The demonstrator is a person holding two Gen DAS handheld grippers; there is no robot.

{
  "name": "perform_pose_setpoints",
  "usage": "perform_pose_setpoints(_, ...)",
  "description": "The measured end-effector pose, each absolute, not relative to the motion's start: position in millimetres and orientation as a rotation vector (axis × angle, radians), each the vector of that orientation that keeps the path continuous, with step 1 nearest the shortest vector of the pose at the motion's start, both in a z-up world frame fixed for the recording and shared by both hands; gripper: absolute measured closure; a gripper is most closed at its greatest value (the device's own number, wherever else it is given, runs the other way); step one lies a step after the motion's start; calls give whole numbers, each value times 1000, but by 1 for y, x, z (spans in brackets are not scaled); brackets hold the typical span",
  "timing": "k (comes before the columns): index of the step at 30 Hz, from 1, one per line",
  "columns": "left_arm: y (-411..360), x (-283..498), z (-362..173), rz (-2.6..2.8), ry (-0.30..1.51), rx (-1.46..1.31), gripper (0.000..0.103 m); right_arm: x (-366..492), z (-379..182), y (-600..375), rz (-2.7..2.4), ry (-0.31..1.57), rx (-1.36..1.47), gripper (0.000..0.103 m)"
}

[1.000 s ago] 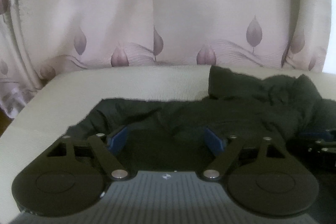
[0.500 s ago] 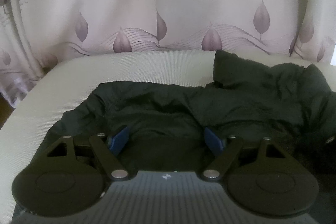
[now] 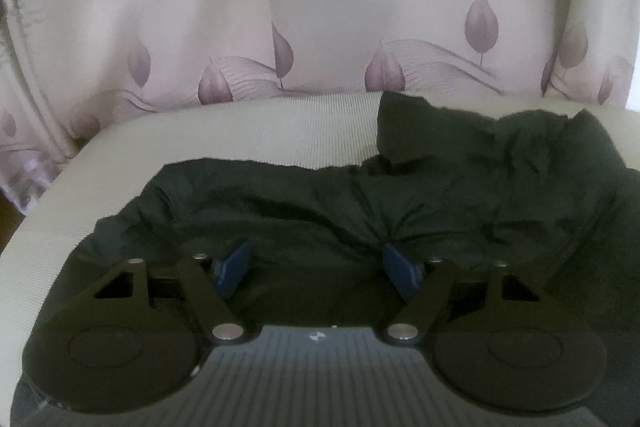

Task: Fold large clothes
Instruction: 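Lower the folded hem onto the jacket and smooth it with both grippers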

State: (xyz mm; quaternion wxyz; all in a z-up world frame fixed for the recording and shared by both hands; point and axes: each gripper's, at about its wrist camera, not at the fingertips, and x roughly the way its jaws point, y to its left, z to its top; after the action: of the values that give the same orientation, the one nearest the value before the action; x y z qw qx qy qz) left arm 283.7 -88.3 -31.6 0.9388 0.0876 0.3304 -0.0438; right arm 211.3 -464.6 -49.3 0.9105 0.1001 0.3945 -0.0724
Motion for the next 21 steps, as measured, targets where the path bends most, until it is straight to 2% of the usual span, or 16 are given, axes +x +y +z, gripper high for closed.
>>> perform_pose_setpoints(8,-88,292,-49,-89,697,186,25,215,-66,-479,-108,822,292,80)
perform_pose_setpoints(12,-76,287,-39,-130,685,149,29,209,-59,-491,-99,809,342,80)
perform_pose_setpoints(13,-70,286,-35,-142,686,130,30,202,-51,-492,-111,788,350,77)
perform_pose_setpoints(16,-46,274,-19,-136,674,78,32,166,-18,-469,-56,673,248,77)
perform_pose_setpoints(21,-24,249,-14,-58,626,182,32,88,0,-413,66,581,87,77)
